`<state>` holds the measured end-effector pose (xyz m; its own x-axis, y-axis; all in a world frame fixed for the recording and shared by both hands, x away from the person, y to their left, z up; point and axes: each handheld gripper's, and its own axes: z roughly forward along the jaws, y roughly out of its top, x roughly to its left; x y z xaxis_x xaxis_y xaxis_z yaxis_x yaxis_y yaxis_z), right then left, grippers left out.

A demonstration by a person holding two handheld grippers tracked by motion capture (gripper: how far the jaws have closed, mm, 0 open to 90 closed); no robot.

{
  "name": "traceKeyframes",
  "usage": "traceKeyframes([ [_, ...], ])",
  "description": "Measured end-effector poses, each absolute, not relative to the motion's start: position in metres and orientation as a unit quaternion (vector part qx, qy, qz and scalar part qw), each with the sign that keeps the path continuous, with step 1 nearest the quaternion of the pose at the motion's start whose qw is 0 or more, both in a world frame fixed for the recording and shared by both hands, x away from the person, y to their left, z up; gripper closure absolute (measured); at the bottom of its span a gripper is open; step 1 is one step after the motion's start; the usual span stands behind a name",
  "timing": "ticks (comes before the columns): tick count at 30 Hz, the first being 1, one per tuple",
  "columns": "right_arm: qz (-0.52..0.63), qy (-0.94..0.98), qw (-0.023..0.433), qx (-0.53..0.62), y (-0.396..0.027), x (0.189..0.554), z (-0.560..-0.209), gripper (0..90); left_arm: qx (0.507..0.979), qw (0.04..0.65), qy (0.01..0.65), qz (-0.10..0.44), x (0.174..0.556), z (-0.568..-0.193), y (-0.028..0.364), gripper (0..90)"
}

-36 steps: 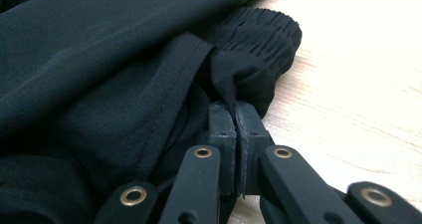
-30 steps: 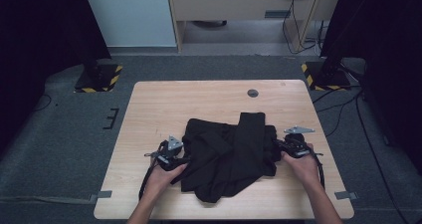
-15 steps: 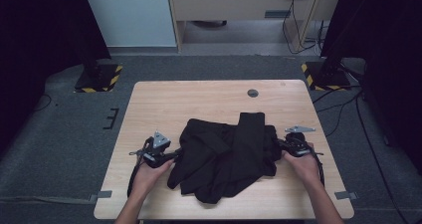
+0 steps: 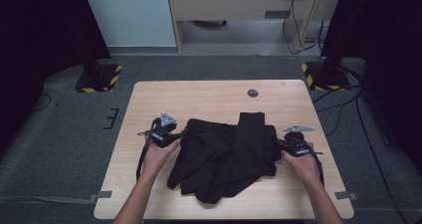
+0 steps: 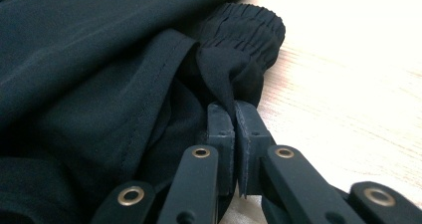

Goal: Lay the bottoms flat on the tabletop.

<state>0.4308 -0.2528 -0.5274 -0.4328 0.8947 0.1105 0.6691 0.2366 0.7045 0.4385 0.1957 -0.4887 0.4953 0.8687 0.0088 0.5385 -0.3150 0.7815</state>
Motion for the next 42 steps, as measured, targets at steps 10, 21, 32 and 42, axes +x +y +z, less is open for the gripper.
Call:
traceKeyframes([
  [10, 0.347, 0.772, 0.161, 0.507, -0.253, 0.431, -0.526, 86.2, 0.774, 0.353, 0.48, 0.213, 0.441, -0.513, 0.209, 48.3],
  [21, 0.347, 0.772, 0.159, 0.508, -0.253, 0.43, -0.527, 86.0, 0.782, 0.342, 0.476, 0.212, 0.437, -0.518, 0.218, 48.1],
  [32, 0.345, 0.774, 0.16, 0.507, -0.252, 0.43, -0.526, 85.6, 0.788, 0.355, 0.462, 0.201, 0.444, -0.521, 0.197, 41.9],
  [42, 0.348, 0.771, 0.156, 0.511, -0.253, 0.429, -0.527, 85.5, 0.787, 0.361, 0.461, 0.196, 0.457, -0.521, 0.191, 46.8],
])
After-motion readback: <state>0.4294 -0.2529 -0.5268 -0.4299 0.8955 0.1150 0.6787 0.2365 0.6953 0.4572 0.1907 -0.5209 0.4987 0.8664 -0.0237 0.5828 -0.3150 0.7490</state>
